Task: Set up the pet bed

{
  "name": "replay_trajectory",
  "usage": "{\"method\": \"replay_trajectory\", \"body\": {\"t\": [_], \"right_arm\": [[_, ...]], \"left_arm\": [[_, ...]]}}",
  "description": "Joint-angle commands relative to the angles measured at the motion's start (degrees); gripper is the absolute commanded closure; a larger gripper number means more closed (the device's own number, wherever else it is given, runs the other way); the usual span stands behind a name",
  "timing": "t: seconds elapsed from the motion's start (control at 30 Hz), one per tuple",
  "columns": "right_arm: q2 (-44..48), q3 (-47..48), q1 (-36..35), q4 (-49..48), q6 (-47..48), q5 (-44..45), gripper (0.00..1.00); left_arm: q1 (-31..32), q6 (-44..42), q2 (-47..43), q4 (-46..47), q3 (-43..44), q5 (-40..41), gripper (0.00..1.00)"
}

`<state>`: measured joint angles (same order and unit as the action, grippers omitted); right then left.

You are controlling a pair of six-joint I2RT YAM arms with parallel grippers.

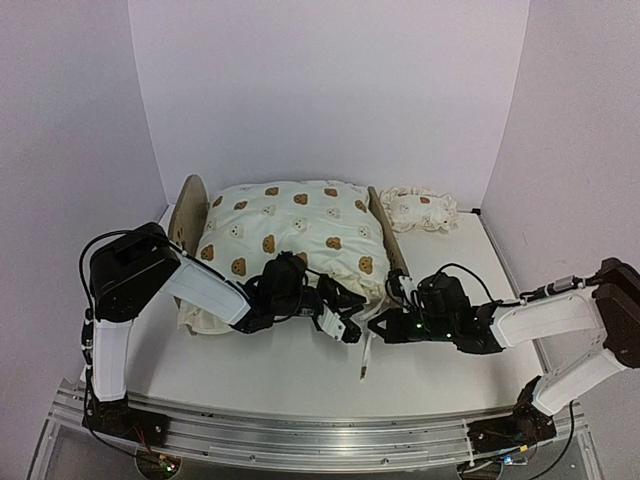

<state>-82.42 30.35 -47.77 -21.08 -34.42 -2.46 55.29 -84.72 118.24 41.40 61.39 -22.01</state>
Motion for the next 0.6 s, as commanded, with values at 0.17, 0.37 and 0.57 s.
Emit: {"method": "replay_trajectory", "body": {"t": [0.17, 0.37, 0.57], "right_arm": [[2.50, 0.89, 0.83, 0.34, 2.35, 3.02, 1.00], [2.32, -0.58, 3.54, 3.21, -1.19, 5.62, 1.00], [2.07, -0.15, 3.82, 3.19, -0.37, 5.14, 1.00]], "left_arm": [[-0.62, -3.73, 3.67, -0.24, 1.77, -0.73, 0.76], [0.39, 4.93, 0.20, 0.76, -1.13, -1.03, 0.77], [4.33, 33.05, -3.30, -3.81, -0.07, 4.60, 0.74]]}}
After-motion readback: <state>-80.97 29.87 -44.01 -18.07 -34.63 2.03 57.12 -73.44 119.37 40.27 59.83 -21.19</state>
